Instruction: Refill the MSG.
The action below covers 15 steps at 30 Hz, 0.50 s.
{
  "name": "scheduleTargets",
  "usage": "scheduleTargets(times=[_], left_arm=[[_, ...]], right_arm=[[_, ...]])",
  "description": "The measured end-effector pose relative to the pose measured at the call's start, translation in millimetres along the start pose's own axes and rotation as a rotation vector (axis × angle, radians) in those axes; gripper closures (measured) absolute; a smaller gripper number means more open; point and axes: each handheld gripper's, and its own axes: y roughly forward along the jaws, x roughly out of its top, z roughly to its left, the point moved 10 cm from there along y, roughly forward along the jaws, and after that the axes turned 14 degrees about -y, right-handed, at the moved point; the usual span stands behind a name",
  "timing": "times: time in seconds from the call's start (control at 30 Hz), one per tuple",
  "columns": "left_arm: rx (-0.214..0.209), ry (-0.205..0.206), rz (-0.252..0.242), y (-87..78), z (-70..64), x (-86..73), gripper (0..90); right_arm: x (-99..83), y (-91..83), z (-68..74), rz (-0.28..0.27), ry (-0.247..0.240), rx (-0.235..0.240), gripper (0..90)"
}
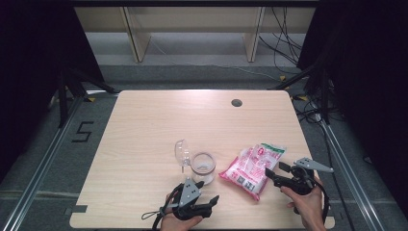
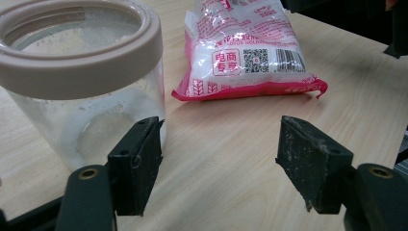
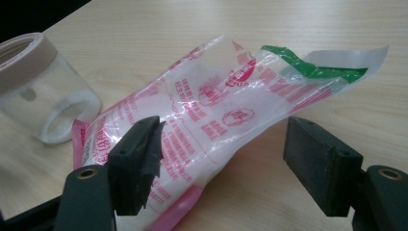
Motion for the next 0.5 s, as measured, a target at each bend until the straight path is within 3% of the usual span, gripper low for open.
scheduleTargets(times=[0.03,0.07,0.1,0.13,0.17,0.2,0.27,0.3,0.33,0.4,0.43,0.47,0.5], left_arm=[[-0.003,0.003,0.009,0.0,0.4,-1.1,31.7],[-0.003,0.013,0.009,0.3,1.0,-1.2,31.6],[-0.004,0.010,0.010,0.3,1.0,-1.6,31.5],[-0.008,0.000,0.003,0.7,0.0,-1.3,31.4],[-0.001,-0.019,0.005,0.1,0.0,-2.1,31.4],[0.002,-0.018,0.000,-0.5,0.0,-1.3,31.4],[-0.001,-0.021,-0.007,-0.5,0.4,-0.2,31.4],[0.000,-0.021,-0.008,-0.6,0.6,-0.1,31.4],[0.002,-0.025,-0.008,-0.3,0.8,-0.1,31.4],[0.000,-0.031,-0.008,-0.3,-0.5,-0.3,31.4],[0.000,-0.024,-0.003,-0.1,-0.2,-0.6,31.4],[0.001,-0.014,0.006,-0.1,0.4,-1.6,31.4],[-0.004,-0.013,0.010,0.3,-0.4,-2.1,31.4]], right_arm=[[-0.3,1.3,-2.8,-0.006,-0.013,0.001,30.3],[-0.7,1.5,-0.8,0.001,0.042,-0.003,29.9],[-0.3,3.3,-2.1,-0.011,0.026,0.014,29.5],[-2.3,4.2,-3.5,0.003,0.037,-0.005,29.6],[-2.6,5.2,-1.4,0.006,0.056,0.010,29.5],[-2.9,7.2,-4.7,-0.001,0.017,0.017,29.5],[-4.9,7.9,-6.0,0.028,0.013,0.010,29.5],[-2.5,11.6,-2.3,0.003,0.050,0.014,29.5],[-3.4,11.0,0.3,0.027,0.074,0.025,29.5],[-2.3,17.1,-4.6,0.018,0.021,0.019,29.5],[-3.0,18.2,-0.7,0.041,0.062,0.026,29.5],[-2.9,21.4,-5.5,0.041,0.021,0.016,29.5],[-3.3,22.8,-2.1,0.058,0.068,0.017,29.7]])
